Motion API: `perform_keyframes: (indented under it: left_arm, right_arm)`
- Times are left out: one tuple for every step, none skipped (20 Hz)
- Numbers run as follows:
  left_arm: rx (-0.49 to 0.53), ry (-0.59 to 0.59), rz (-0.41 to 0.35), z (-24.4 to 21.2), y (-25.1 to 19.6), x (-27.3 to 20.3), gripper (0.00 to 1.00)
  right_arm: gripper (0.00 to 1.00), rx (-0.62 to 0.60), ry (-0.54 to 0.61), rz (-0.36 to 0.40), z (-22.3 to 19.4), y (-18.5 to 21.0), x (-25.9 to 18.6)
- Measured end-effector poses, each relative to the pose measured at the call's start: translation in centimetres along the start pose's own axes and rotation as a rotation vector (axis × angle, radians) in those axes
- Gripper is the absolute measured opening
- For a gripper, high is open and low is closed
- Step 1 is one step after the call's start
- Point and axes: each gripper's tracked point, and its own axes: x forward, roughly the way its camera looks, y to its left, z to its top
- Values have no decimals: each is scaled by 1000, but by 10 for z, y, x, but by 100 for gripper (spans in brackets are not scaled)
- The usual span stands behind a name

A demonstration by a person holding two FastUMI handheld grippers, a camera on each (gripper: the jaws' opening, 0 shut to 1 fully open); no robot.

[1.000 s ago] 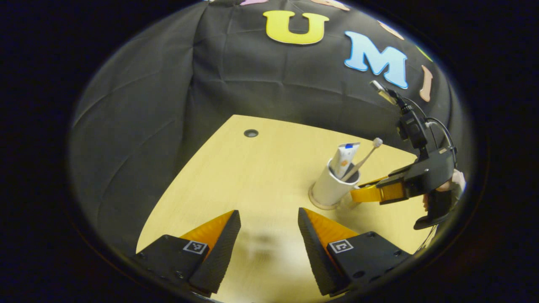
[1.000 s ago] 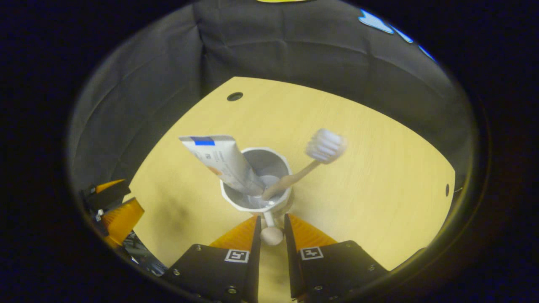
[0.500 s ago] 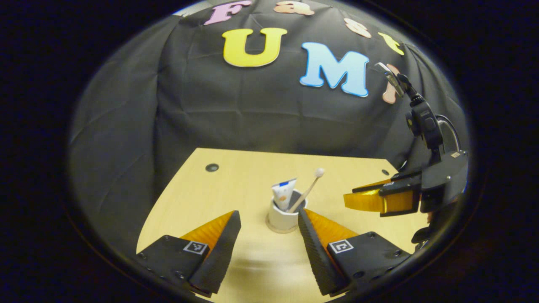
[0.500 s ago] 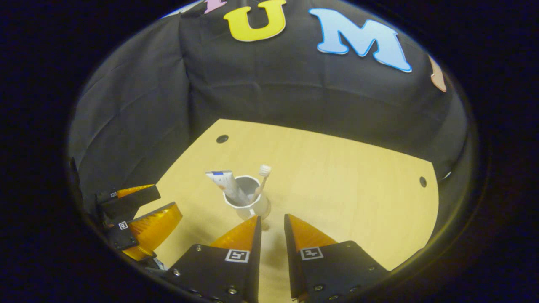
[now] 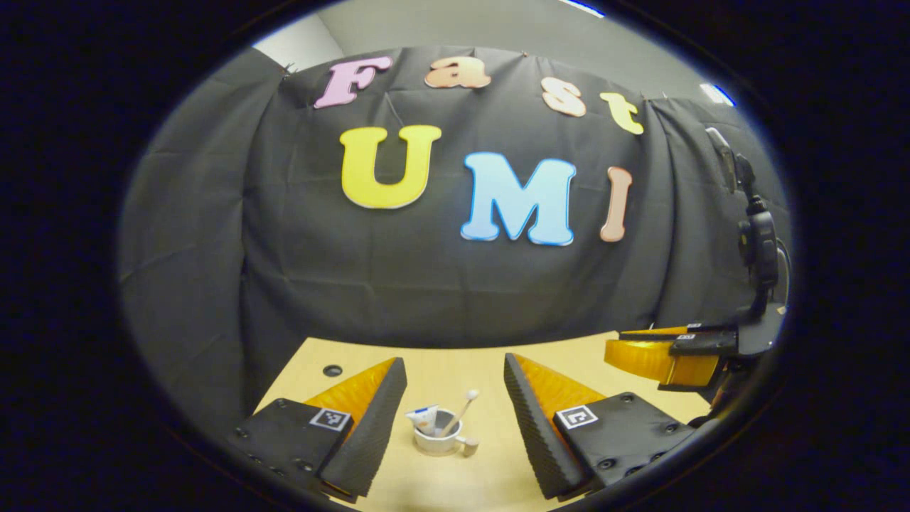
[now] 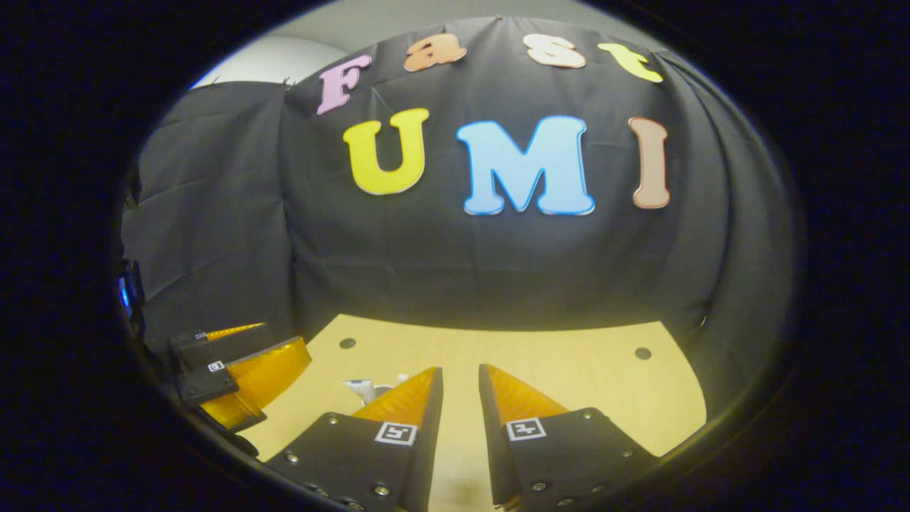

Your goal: Put the toothbrush and toothpaste on the desktop into the cup, then pick up the cup and place it on the coaster on the desktop.

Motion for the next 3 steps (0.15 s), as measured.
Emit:
perform_keyframes:
  left_arm:
    - [9, -33, 4, 13, -4, -2, 92]
    - [16, -69, 10, 26, -7, -6, 92]
    - [20, -110, 6, 42, -12, -12, 92]
  right_arm:
    - [32, -1, -45, -16, 13, -5, -8]
    - [32, -1, -88, -36, 23, -8, -15]
    - [32, -4, -128, -47, 33, -11, -23]
